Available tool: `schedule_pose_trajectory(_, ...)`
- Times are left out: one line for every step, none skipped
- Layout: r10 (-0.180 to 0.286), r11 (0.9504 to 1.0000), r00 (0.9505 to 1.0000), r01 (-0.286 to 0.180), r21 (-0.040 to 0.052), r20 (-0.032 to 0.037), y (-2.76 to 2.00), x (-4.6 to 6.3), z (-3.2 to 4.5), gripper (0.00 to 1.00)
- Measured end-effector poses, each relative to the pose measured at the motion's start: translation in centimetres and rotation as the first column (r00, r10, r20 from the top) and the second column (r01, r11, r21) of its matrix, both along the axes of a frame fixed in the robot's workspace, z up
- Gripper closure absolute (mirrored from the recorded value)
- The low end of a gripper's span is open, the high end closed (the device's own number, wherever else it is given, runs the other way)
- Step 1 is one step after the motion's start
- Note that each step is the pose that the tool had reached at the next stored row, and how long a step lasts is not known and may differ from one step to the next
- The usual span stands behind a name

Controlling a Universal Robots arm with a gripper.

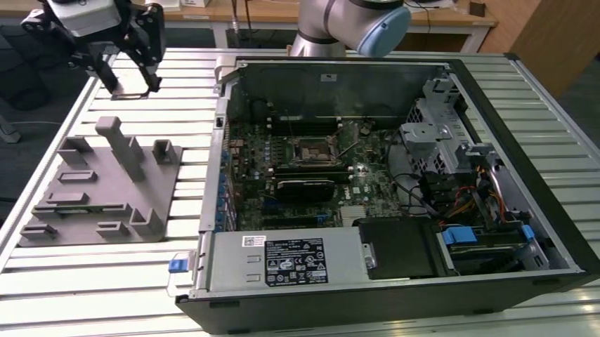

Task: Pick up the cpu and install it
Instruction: 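Pick up the cpu and move it towards the insertion slot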

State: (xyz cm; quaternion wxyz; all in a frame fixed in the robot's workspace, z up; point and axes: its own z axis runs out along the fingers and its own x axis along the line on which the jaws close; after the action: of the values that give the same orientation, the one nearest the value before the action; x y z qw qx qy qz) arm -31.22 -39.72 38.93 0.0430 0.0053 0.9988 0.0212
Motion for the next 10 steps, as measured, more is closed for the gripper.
schedule_pose_trajectory(0.000, 1.0000, 1.0000, 0.000, 0.0000, 0.0000, 0.02, 0.3, 0.00, 0.45)
schedule_pose_trajectory(0.000, 1.0000, 1.0000, 0.000, 0.0000, 0.0000, 0.05, 0.7, -0.01, 0.45)
schedule_pose_trajectory(0.000, 1.0000, 1.0000, 0.000, 0.0000, 0.0001, 0.07, 1.0, -0.01, 0.45)
schedule_pose_trajectory(0.000, 1.0000, 1.0000, 0.000, 0.0001, 0.0000, 0.10, 1.3, -0.02, 0.45)
schedule_pose_trajectory(0.000, 1.0000, 1.0000, 0.000, 0.0001, 0.0000, 0.12, 1.6, -0.03, 0.45)
schedule_pose_trajectory(0.000, 1.0000, 1.0000, 0.000, -0.0001, -0.0001, 0.15, 1.9, -0.04, 0.45)
schedule_pose_trajectory(0.000, 1.0000, 1.0000, 0.000, -0.0001, -0.0003, 0.17, 2.3, -0.05, 0.45)
schedule_pose_trajectory(0.000, 1.0000, 1.0000, 0.000, 0.0000, -0.0002, 0.19, 2.6, -0.07, 0.45)
schedule_pose_trajectory(0.000, 1.0000, 1.0000, 0.000, 0.0000, -0.0002, 0.21, 3.0, -0.09, 0.45)
schedule_pose_trajectory(0.000, 1.0000, 1.0000, 0.000, 0.0000, -0.0003, 0.23, 3.4, -0.11, 0.45)
